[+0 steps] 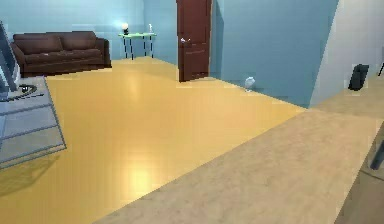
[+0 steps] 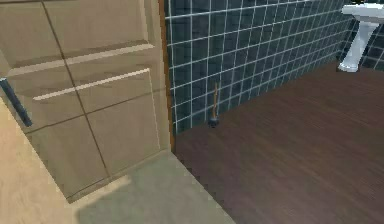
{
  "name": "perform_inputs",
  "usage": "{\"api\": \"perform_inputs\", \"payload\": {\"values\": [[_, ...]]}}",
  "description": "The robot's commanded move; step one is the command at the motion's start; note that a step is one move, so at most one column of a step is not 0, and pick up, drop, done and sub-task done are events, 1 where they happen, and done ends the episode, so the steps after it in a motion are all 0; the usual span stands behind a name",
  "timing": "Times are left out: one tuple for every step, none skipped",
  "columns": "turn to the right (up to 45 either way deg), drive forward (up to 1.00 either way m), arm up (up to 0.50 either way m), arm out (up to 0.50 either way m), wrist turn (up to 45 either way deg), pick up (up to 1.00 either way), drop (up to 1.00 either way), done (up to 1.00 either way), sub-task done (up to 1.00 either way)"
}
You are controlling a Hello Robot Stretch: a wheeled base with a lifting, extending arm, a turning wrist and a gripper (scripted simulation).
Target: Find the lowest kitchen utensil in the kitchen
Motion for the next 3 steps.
{"api": "perform_inputs", "payload": {"values": [[-9.0,0.00,0.00,0.00,0.0,0.00,0.00,0.00,0.00],[0.0,1.00,0.00,0.00,0.0,0.00,0.00,0.00,0.00],[0.0,1.00,0.00,0.00,0.0,0.00,0.00,0.00,0.00]]}}
